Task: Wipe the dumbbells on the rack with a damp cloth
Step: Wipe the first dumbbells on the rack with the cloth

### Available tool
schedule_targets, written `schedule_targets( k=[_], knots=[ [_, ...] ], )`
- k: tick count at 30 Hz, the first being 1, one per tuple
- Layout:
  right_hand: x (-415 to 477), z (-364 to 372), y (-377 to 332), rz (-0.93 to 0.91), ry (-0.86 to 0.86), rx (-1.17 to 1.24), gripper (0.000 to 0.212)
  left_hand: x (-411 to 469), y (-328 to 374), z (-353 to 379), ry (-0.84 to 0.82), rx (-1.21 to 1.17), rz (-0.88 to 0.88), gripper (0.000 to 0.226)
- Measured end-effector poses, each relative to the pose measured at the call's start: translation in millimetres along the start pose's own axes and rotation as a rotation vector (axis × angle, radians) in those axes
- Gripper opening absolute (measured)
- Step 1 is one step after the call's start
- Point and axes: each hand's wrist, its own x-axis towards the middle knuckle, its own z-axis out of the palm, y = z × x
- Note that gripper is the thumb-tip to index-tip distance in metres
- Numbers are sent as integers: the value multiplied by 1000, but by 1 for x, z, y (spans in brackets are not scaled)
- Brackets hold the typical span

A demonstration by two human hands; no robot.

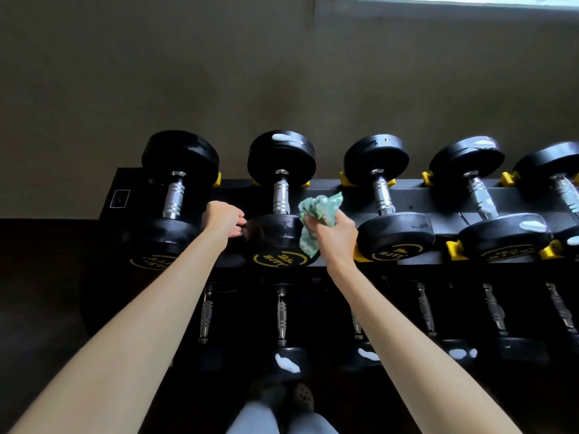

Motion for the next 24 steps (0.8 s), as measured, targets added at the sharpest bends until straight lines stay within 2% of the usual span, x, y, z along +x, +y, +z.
schedule_targets(
  k=[2, 6, 9, 13, 16, 18, 21, 24],
  knots=[
    [16, 0, -14, -110, -25, -22, 10, 10, 8, -4, -39, 95, -27, 27],
    [67, 17, -30, -148, -198, -287, 37, 30, 31, -9, -208, 301, -109, 27],
    [93, 45, -28, -277, -324, -445, 28, 48, 42, -11, -325, 409, -169, 34],
    [116, 69, -23, -417, -222, -534, 23, 73, 41, -4, -405, 454, -205, 39],
    [122, 64, -8, -360, -69, -417, 14, 82, 38, 5, -417, 528, -192, 40],
    [124, 54, 4, -229, -2, -320, 13, 85, 37, 8, -417, 575, -172, 40],
    [128, 50, 13, -10, -75, -98, 14, 91, 37, 11, -424, 605, -154, 42],
    [129, 64, 9, 55, -205, 33, 15, 92, 37, 12, -415, 623, -149, 42]
  ],
)
